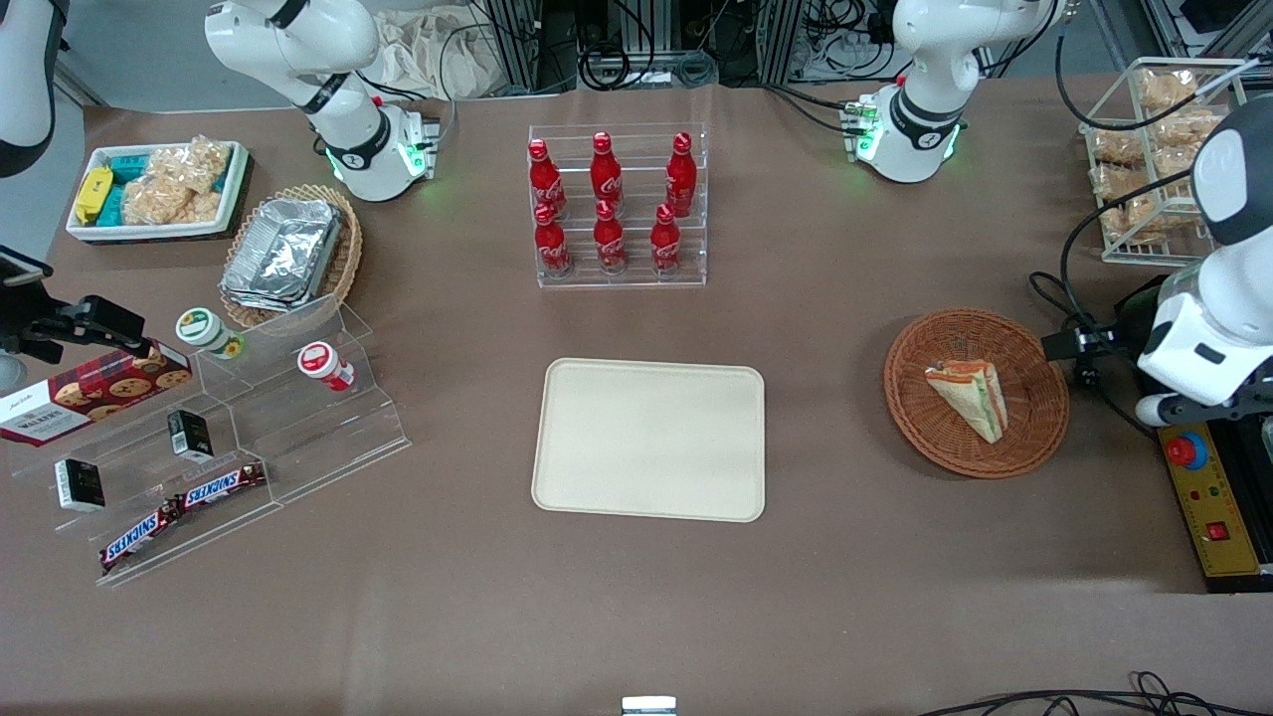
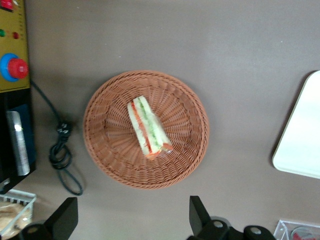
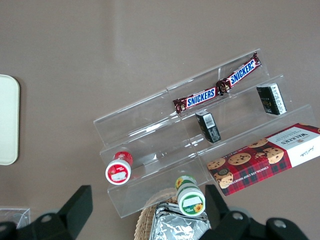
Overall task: Place sandwich from basket to tray
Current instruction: 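Move the left gripper over the sandwich in the wicker basket and lower it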
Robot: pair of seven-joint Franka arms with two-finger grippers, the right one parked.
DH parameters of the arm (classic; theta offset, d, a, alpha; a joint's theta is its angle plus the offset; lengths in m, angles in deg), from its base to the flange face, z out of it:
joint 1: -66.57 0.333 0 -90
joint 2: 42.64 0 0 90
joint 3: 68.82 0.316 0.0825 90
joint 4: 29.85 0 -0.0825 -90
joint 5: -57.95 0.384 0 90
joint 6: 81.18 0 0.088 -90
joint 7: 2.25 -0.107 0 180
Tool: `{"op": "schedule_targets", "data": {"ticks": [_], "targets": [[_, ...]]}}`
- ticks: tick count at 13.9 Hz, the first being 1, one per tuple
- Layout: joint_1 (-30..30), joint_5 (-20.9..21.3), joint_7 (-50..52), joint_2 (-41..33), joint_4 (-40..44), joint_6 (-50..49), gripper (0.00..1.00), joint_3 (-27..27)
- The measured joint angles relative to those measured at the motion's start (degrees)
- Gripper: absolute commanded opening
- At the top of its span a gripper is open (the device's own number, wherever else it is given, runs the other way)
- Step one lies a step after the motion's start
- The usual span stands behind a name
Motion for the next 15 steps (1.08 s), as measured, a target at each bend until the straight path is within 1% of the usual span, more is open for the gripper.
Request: {"op": "schedule_targets", "data": {"ticks": [2, 4, 6, 8, 11, 13, 15], "targets": [[0.3, -0.4, 4.3, 0.7, -4.0, 4.6, 1.00, 0.3], [0.3, -0.4, 12.7, 0.8, -8.7, 9.0, 1.00, 0.4], [0.3, -0.4, 18.5, 0.8, -13.3, 13.9, 1.00, 0.4], [0.3, -0.4, 21.1, 0.9, -18.2, 20.6, 1.00, 0.9], [0.4, -0.3, 21.8, 1.0, -26.5, 32.3, 1.00, 3.2], [0.5, -0.3, 21.9, 1.1, -30.0, 36.8, 1.00, 3.5], [0.4, -0.4, 23.4, 1.1, -31.4, 38.7, 1.00, 3.5]]}}
